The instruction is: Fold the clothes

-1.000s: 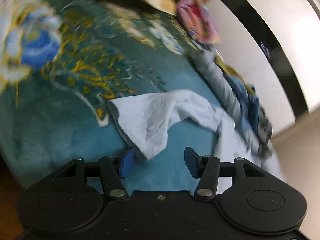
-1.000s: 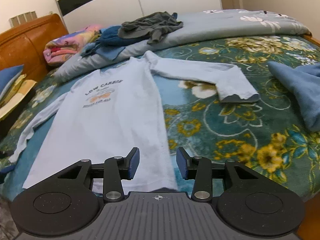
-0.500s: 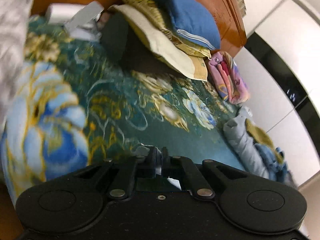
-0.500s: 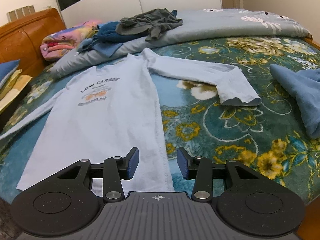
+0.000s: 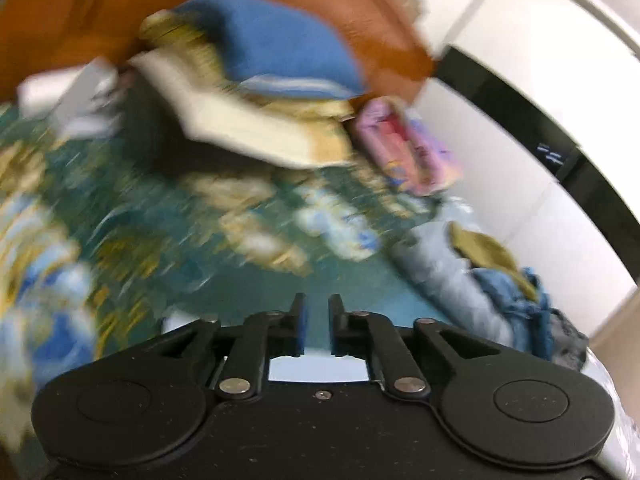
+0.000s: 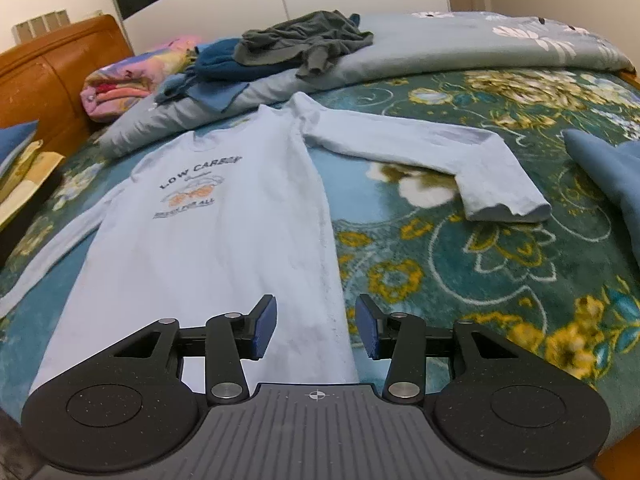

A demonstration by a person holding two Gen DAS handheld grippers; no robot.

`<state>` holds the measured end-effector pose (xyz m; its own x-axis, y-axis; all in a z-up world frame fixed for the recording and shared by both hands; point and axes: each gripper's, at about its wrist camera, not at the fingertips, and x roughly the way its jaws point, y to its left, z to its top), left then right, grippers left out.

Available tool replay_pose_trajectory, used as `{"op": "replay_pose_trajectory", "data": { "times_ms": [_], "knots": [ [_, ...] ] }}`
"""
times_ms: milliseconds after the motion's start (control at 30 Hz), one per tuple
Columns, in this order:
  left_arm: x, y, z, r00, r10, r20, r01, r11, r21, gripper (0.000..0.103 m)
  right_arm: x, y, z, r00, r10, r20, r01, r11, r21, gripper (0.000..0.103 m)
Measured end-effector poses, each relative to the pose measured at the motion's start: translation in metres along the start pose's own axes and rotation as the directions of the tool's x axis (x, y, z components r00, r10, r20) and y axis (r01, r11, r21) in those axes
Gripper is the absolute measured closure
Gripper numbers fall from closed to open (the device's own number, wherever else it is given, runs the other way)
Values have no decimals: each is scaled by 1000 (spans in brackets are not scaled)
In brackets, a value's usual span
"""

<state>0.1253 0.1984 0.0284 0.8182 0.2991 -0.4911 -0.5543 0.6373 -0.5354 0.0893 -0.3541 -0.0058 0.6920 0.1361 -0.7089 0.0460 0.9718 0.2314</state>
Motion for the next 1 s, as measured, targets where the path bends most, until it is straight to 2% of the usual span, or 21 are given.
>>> {"op": "replay_pose_trajectory", "data": {
  "times_ms": [67,167,200,233,267,300,367,433,467,500,533,600,667,767,867,933,1000],
  "knots": [
    [-1,30,-17,999,45,-22,-47,994,-100,87,1,1,-1,1000,2,-3,-2,1000,0,62],
    [4,71,-36,991,89,-96,-111,961,-253,84,2,2,-2,1000,3,-10,-3,1000,-5,62],
    [6,76,-39,993,81,-90,-102,960,-263,78,2,3,-2,1000,3,-8,-3,1000,-9,62],
    [7,80,-42,995,70,-73,-87,961,-264,77,1,3,-1,1000,2,-4,-2,1000,-10,61],
    [8,81,-43,997,64,-52,-75,963,-258,71,1,4,0,1000,-1,-2,1,1000,-12,58],
    [10,80,-44,998,55,-32,-61,966,-249,61,1,5,2,1000,-3,1,3,1000,-13,53],
    [18,79,-46,999,45,2,-43,971,-234,59,-1,6,4,1000,-3,9,4,1000,-18,52],
    [24,76,-47,998,58,25,-51,975,-218,63,-3,8,6,1000,-1,17,1,1000,-21,51],
    [26,74,-47,997,71,34,-63,976,-209,74,-3,9,6,1000,0,18,1,1000,-22,50],
    [27,72,-47,996,84,34,-75,976,-202,98,-3,9,7,1000,1,18,0,1000,-23,50],
    [28,70,-46,995,100,24,-93,974,-207,103,-3,10,7,1000,1,18,-1,1000,-25,50],
    [26,66,-45,994,101,36,-91,971,-220,103,-2,9,8,1000,-2,16,3,1000,-29,50],
    [22,52,-39,994,79,73,-66,984,-168,103,-1,7,9,1000,-7,15,8,1000,-29,50],
    [25,18,-20,994,-23,106,37,991,-126,103,2,3,14,1000,-19,15,19,999,-32,50],
    [37,-42,1,978,-174,112,182,981,-62,103,7,1,20,999,-25,21,25,999,-32,50],
    [47,-93,8,954,-289,79,291,957,-15,102,10,0,25,999,-20,32,21,999,-26,50],
    [57,-149,0,920,-393,10,392,919,37,102,14,-2,28,999,-16,41,17,1000,-21,50]
  ]
}}
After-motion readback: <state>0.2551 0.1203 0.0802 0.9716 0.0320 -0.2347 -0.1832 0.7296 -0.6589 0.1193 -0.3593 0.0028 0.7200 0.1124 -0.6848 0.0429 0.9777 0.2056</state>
